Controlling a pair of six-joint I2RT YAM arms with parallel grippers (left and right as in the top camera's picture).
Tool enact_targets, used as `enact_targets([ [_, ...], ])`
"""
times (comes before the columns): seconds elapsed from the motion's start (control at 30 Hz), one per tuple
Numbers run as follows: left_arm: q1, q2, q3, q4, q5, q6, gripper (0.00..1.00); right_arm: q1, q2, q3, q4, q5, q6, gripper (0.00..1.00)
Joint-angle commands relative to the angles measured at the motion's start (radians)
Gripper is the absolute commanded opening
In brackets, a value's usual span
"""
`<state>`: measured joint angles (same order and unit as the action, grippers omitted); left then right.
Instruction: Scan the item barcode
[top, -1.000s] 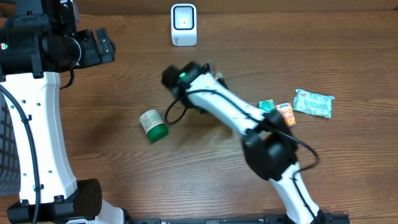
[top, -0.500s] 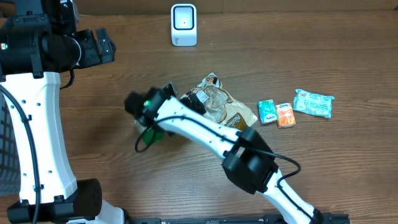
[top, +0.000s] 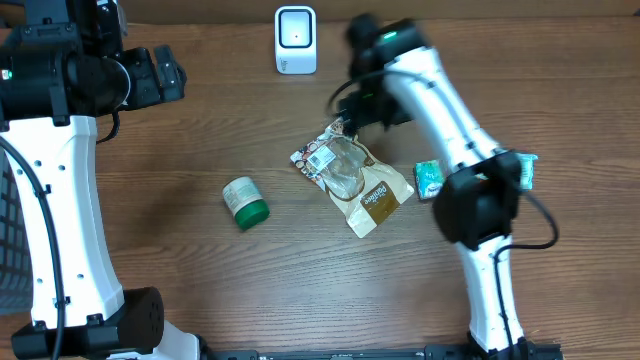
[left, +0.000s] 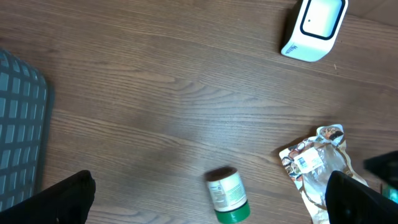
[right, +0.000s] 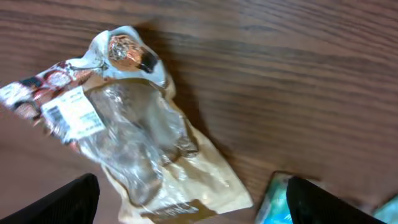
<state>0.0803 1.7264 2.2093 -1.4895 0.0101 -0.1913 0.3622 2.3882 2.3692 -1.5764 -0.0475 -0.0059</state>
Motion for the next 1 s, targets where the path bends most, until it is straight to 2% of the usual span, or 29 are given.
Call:
enact_targets([
  [0.0, -0.001, 0.003, 0.009, 0.001, -0.01, -0.011, 0.99, -0.108, -0.007, -0.016, 0.0, -0.332, -0.305, 0.93],
  [0.17, -0.002, 0.003, 0.009, 0.002, -0.01, -0.011, 1.0, -0.197, -0.007, -0.133, 0.018, -0.433, -0.435, 0.88],
  [0.3, -0.001, 0.003, 0.009, 0.002, -0.01, -0.011, 1.0, -0.208, -0.007, -0.257, 0.093, -0.435, -0.443, 0.85],
  [0.5, -0.001, 0.003, 0.009, 0.002, -0.01, -0.011, 1.0, -0.205, -0.007, -0.392, 0.187, -0.425, -0.505, 0.85],
  [0.73, -0.002, 0.003, 0.009, 0.031, -0.009, -0.015, 1.0, -0.205, -0.007, -0.458, 0.245, -0.425, -0.504, 0.85],
  [0.97, -0.002, 0.003, 0.007, 0.048, 0.19, -0.03, 1.0, -0.203, -0.007, -0.506, 0.31, -0.427, -0.45, 0.85],
])
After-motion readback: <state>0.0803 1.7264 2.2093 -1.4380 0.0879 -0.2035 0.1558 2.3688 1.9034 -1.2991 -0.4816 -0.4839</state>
